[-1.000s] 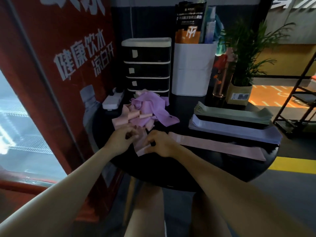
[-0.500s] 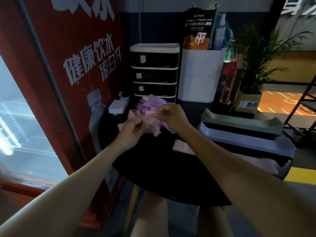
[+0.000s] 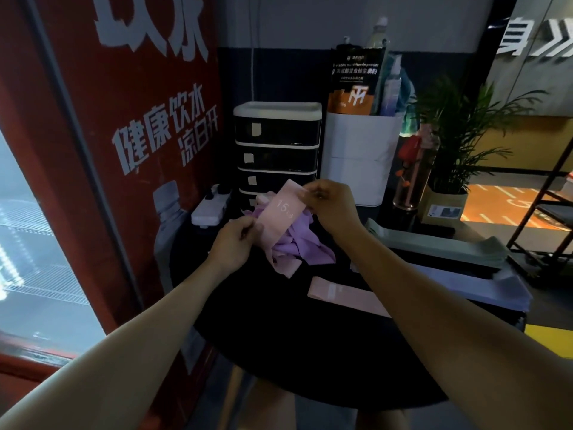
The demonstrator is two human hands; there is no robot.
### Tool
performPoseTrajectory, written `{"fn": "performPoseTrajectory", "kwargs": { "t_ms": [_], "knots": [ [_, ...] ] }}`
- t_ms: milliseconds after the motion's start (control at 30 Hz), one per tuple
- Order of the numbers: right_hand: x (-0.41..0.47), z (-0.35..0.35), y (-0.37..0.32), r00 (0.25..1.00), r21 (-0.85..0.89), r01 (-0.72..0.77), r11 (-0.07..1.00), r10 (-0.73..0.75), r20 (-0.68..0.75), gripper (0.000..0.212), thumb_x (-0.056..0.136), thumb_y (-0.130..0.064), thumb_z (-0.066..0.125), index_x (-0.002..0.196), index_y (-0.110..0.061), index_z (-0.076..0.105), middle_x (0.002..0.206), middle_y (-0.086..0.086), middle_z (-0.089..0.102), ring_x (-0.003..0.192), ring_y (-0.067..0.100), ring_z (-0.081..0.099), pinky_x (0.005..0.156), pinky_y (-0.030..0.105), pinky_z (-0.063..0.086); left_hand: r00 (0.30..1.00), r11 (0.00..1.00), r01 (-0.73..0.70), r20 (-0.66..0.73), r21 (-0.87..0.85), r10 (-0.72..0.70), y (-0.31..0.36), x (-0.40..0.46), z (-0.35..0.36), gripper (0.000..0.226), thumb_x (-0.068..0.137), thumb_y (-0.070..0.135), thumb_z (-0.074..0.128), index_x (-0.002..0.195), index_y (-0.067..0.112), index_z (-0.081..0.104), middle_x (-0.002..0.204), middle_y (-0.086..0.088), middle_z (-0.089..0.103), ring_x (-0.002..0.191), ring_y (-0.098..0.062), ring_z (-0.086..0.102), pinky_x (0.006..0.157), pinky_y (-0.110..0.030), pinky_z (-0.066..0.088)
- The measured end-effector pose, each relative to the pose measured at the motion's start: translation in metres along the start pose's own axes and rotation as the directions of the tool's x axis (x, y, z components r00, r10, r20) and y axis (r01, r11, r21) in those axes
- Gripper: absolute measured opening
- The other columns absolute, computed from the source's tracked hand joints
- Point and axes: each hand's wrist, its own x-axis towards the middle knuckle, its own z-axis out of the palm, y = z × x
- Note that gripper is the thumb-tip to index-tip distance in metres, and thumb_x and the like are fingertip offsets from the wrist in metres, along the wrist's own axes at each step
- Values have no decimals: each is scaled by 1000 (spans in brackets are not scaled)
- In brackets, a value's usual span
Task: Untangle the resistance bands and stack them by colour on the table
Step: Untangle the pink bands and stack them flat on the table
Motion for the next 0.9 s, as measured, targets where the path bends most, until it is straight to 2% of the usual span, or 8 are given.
{"fn": "performPoseTrajectory", "kwargs": {
  "t_ms": [100,233,367,500,567,700,800,900],
  "knots": [
    [2,-3,-1,999,17,-17,1000,16,52,13,85,0,62,97,5,64,71,2,60,52,-4,57,57,12,47,1000,1000,-14,-20,-25,14,7,3,-2,24,97,16,46,86,-1,58,79,-12,57,74,-16,50,70,-29,39],
    [4,-4,-13,996,43,-9,999,6,90,12,86,-3,63,96,4,64,71,3,61,51,-4,57,56,8,46,998,997,-54,-41,-51,52,18,7,-2,19,98,15,43,85,7,55,72,3,53,65,1,47,62,-16,37],
    [14,-8,-16,999,7,-17,1000,17,-30,7,88,-5,60,85,-2,65,83,11,63,74,20,62,71,31,53,996,994,-51,-72,-98,44,29,12,3,24,99,16,41,78,14,51,71,3,50,65,-6,46,63,-22,38],
    [18,-16,-11,987,4,-37,999,37,-159,12,88,-4,59,80,-10,64,86,8,63,80,21,60,78,39,54,994,994,-39,98,-97,49,33,14,5,9,93,29,56,90,21,59,83,4,60,73,-7,55,65,-16,43],
    [19,-23,-9,967,43,-81,996,89,-240,13,89,-5,58,79,-13,62,84,6,63,74,16,60,79,39,55,980,997,-21,195,-69,34,26,14,6,26,85,30,67,106,17,62,96,1,66,85,-8,61,75,-23,47],
    [20,-42,-2,931,95,-128,987,152,-331,26,89,-5,56,69,-20,60,72,-1,62,68,14,58,79,41,55,959,996,-62,282,58,43,3,3,8,15,81,17,72,94,13,67,86,5,66,74,10,57,70,-15,44],
    [17,-53,3,908,117,-163,980,195,-372,28,88,-4,55,67,-21,59,69,-1,62,72,19,61,80,44,56,956,994,-25,292,102,-6,-7,-3,6,17,84,10,67,101,6,66,94,1,66,85,-1,60,78,-17,47],
    [12,-61,13,894,126,-184,975,219,-391,21,89,-6,56,71,-16,60,71,-2,60,74,17,60,83,42,55,954,992,69,285,104,-97,-3,-6,1,24,89,6,60,113,8,59,99,2,58,92,-9,54,66,-4,39]
  ]
}}
